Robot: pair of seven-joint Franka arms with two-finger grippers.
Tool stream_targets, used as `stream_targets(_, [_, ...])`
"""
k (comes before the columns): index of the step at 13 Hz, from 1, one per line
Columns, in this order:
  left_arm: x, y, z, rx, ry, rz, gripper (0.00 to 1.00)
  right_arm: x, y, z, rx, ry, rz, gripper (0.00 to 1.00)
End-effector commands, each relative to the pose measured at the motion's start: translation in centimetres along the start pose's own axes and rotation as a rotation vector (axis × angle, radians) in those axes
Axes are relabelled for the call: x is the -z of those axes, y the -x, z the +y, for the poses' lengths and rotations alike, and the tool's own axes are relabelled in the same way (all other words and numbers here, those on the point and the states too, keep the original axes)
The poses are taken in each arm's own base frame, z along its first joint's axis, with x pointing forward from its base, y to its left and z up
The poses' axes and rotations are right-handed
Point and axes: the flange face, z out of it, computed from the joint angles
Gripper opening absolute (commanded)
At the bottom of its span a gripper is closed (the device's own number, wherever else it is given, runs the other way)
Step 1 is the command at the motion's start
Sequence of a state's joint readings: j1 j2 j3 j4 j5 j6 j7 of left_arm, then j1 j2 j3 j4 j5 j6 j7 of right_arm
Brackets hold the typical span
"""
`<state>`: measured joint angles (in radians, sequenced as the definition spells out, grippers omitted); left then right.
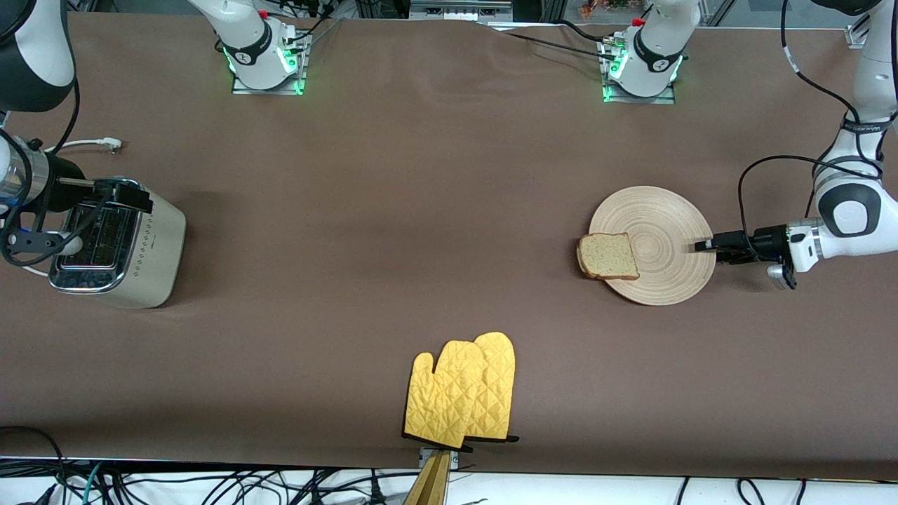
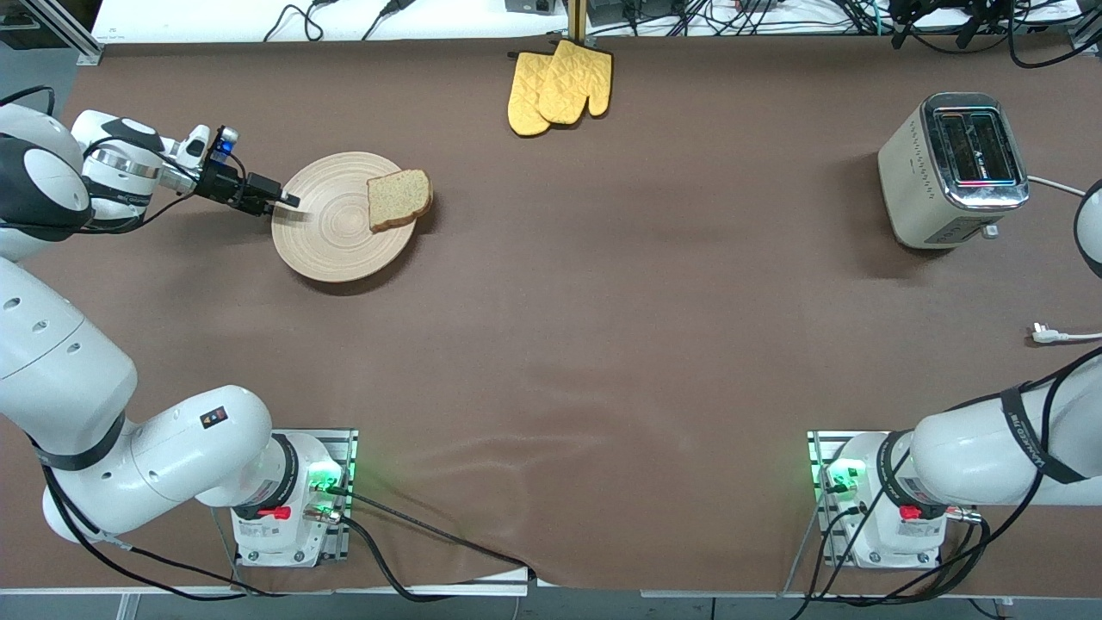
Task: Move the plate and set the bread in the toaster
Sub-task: 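Close the left gripper on the wooden plate rim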
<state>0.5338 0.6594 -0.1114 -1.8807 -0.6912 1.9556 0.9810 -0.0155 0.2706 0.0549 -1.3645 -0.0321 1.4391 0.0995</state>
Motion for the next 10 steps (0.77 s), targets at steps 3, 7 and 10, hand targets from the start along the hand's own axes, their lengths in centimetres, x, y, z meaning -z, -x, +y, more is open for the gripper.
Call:
stream_targets(3, [-1.4,0.6,-0.1,-0.004,0.038,0.010,0.59,0.2,0.2,0.1,0.007,-0.014,-0.005,1.00])
stream_targets(7, [-2.1,0.8,-0.6,-0.014,0.042,0.008,0.41,0.2,0.2,0.2,0.005,-0.015,-0.003,1.00])
stream_targets(10, [-2.1,0.9,-0.8,0.002,0.042,0.007,0.08,0.2,0.1,0.2,0.005,-0.015,0.003,1.00])
